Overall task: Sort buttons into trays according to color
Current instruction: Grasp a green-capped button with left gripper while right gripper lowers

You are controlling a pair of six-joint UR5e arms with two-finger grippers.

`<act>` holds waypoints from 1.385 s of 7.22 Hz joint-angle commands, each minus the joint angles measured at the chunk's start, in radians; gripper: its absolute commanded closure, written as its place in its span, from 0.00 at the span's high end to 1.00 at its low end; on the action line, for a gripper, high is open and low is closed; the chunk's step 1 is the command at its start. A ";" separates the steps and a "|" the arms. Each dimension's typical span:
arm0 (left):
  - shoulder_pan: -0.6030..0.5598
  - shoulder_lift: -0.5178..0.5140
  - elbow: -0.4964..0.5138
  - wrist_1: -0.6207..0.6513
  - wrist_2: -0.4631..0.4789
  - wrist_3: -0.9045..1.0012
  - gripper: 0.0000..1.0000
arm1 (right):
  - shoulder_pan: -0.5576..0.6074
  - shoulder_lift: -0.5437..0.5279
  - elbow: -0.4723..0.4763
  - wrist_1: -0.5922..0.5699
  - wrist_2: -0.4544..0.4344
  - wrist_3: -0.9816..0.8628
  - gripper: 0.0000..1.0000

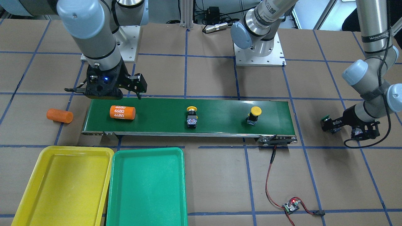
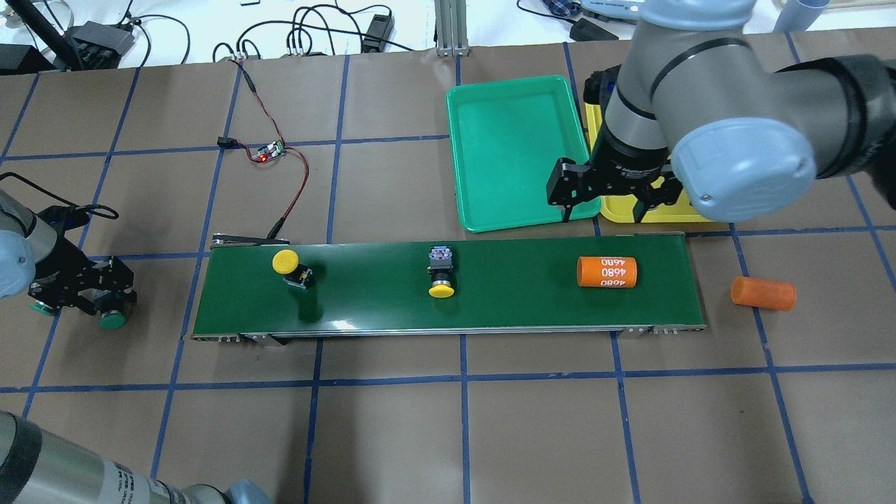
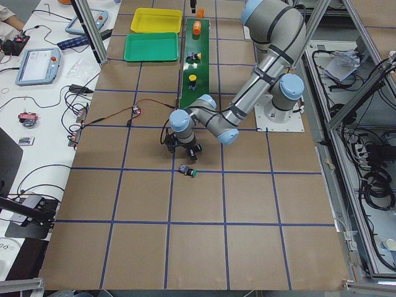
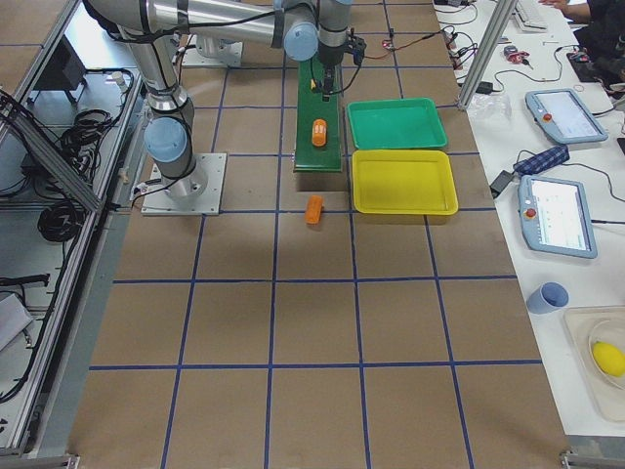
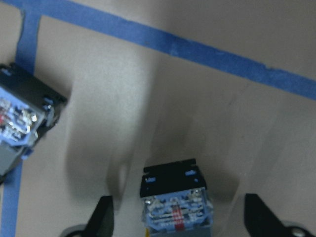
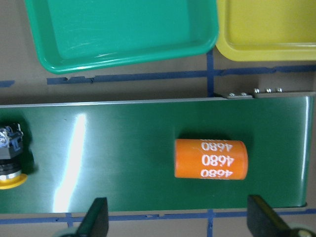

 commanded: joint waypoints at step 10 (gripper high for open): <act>-0.410 0.209 -0.007 -0.247 -0.077 0.014 0.00 | 0.248 0.305 -0.003 -0.311 -0.012 0.240 0.61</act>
